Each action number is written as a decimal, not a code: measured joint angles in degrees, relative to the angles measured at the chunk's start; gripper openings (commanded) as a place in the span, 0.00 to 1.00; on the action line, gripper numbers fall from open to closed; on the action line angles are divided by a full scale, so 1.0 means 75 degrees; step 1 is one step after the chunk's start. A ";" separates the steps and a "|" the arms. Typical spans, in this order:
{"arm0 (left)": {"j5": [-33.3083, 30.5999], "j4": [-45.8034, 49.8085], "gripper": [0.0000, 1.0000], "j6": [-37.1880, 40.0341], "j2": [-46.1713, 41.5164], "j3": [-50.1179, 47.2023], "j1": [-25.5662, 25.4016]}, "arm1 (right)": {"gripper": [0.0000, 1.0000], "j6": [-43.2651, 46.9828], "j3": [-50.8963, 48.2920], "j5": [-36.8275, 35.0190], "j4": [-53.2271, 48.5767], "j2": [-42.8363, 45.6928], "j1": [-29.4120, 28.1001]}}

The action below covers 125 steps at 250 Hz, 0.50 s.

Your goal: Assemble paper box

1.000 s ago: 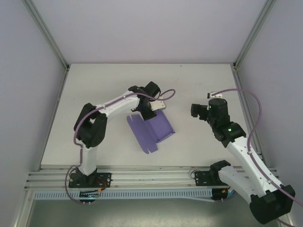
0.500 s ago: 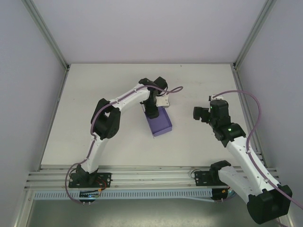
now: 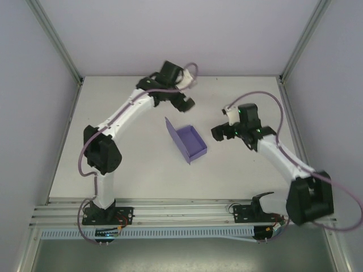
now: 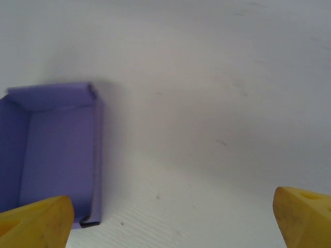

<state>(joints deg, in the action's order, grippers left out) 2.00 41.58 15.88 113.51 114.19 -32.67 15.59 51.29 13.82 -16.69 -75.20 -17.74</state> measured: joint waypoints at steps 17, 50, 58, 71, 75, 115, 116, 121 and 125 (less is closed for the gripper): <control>-0.0248 -0.0277 0.98 -0.0752 -0.0420 -0.0370 0.0466 | 0.99 0.1230 0.1046 0.0699 -0.0425 -0.1003 -0.0041; -0.0600 -0.0764 0.98 -0.1958 -0.1810 -0.2436 0.1166 | 0.97 0.3745 0.3416 0.1679 -0.1781 -0.2973 -0.0280; -0.0662 -0.0831 0.98 -0.2232 -0.2142 -0.3002 0.1265 | 0.96 0.4316 0.4054 0.1871 -0.2218 -0.3485 -0.0376; -0.0743 -0.0901 0.98 -0.2646 -0.2629 -0.3882 0.1399 | 0.95 0.5112 0.5036 0.2031 -0.2923 -0.4266 -0.0548; -0.0746 -0.0947 0.98 -0.2783 -0.2774 -0.4144 0.1431 | 0.94 0.5324 0.5310 0.2057 -0.3121 -0.4488 -0.0609; -0.0723 -0.1259 0.98 -0.3891 -0.4004 -0.6475 0.1577 | 0.83 0.6918 0.7901 0.1880 -0.4945 -0.6749 -0.1276; -0.0720 -0.1268 0.98 -0.3914 -0.4028 -0.6519 0.1577 | 0.82 0.6933 0.7956 0.1877 -0.4989 -0.6796 -0.1288; -0.0699 -0.1288 0.98 -0.4007 -0.4162 -0.6732 0.1577 | 0.81 0.7020 0.8227 0.1859 -0.5182 -0.7041 -0.1358; -0.0670 -0.1326 0.98 -0.4097 -0.4281 -0.6901 0.1577 | 0.81 0.7111 0.8431 0.1848 -0.5330 -0.7233 -0.1408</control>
<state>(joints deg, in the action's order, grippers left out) -3.03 31.64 -14.85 81.41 62.43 -20.84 68.93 114.52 27.68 -56.66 -129.45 -28.29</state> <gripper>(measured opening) 0.983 0.827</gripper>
